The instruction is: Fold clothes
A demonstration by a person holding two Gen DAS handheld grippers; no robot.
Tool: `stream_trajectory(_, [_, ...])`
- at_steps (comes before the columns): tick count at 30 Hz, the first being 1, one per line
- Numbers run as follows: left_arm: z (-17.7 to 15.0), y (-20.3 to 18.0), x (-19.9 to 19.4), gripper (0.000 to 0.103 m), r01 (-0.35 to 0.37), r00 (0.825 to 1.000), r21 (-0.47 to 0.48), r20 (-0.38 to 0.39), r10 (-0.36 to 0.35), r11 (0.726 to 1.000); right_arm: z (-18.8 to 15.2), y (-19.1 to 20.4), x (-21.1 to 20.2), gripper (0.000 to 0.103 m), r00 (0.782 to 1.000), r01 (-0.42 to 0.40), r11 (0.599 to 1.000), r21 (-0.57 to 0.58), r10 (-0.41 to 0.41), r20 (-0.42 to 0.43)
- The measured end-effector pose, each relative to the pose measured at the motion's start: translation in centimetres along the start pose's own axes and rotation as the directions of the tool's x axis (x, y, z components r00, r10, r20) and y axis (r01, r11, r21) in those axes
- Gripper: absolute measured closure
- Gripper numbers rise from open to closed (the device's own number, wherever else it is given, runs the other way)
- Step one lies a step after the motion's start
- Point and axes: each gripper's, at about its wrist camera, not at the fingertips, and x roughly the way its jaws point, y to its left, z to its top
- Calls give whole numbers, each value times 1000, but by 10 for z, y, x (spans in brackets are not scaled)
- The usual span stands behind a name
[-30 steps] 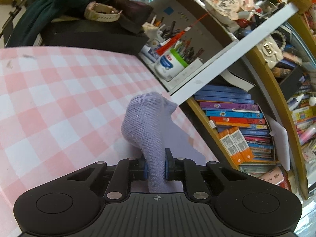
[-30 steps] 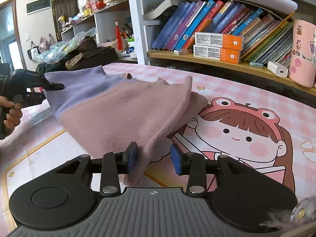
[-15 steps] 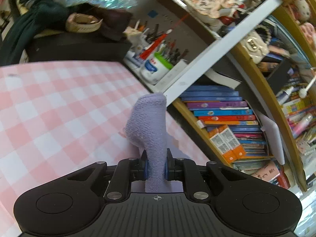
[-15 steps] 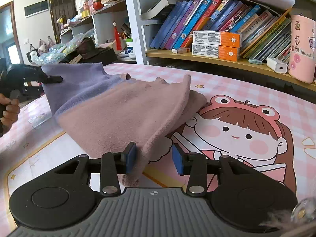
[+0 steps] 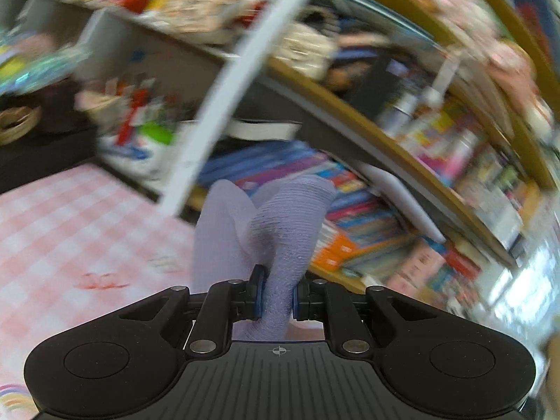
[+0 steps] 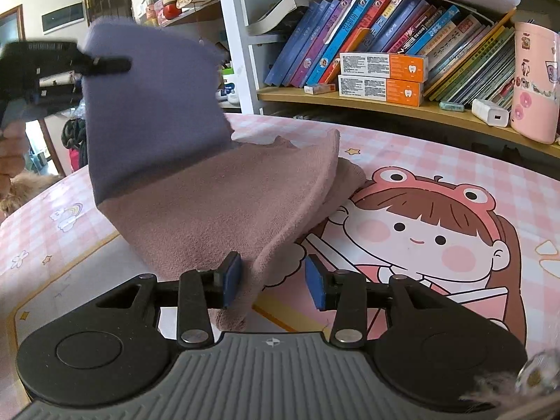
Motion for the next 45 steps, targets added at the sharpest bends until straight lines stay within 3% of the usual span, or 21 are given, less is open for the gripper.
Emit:
stream_trajectory(4, [-30,-57,17,88,80,993,218,-108,-57,973,0,-1,0,65,1000,-3,1000,3,3,0])
stream_trajectory(8, [-75,-85,42,83,133,952,356,-305,-20,925,0,-2,0,65,1000,-10,1000,11,10,-1])
stream_trajectory(11, [-91,-80,46,79,133,939,336,-344,-10,932,0,-4,0,65,1000,-18,1000,18,18,-3])
stream_trajectory(15, [-97,-74,41,70,146,935,301,-353,-32,942,-1,-6,1,65,1000,-31,999,32,31,-4])
stream_trajectory(19, [-92,-72,25,50,199,928,303,-363,-81,932,-1,-7,-4,58,1000,-20,1000,23,20,0])
stream_trajectory(22, [-85,-68,9,48,255,918,295,-374,-135,921,0,-9,-18,50,1000,-4,1000,26,4,9])
stream_trajectory(25, [-77,-63,-8,48,310,904,286,-384,-188,907,0,-18,-42,46,999,-21,993,115,17,41])
stream_trajectory(26, [-70,-60,-16,48,315,910,291,-362,-201,903,-1,-21,-49,46,998,-34,988,152,26,52])
stream_trajectory(29, [-47,-45,-28,48,283,939,327,-287,-190,902,0,-29,-69,39,990,-124,945,301,98,100])
stream_trajectory(31, [-46,-38,-20,48,255,943,358,-299,-148,898,6,-30,-72,38,982,-181,904,389,146,117])
stream_trajectory(34, [-64,-33,-3,49,272,915,384,-388,-114,882,16,-27,-61,37,968,-251,833,494,215,129])
stream_trajectory(36, [-78,-27,2,49,303,899,389,-419,-126,870,19,-23,-46,37,966,-254,798,547,236,103])
stream_trajectory(39, [-81,-8,6,50,339,883,288,-425,-197,896,19,-20,-17,39,976,-188,768,612,219,25])
stream_trajectory(42, [-79,9,8,51,367,865,187,-428,-260,911,23,-23,2,42,977,-171,723,669,211,22])
stream_trajectory(45, [-80,12,9,52,379,859,173,-431,-276,909,35,-22,15,42,983,-145,734,664,182,14])
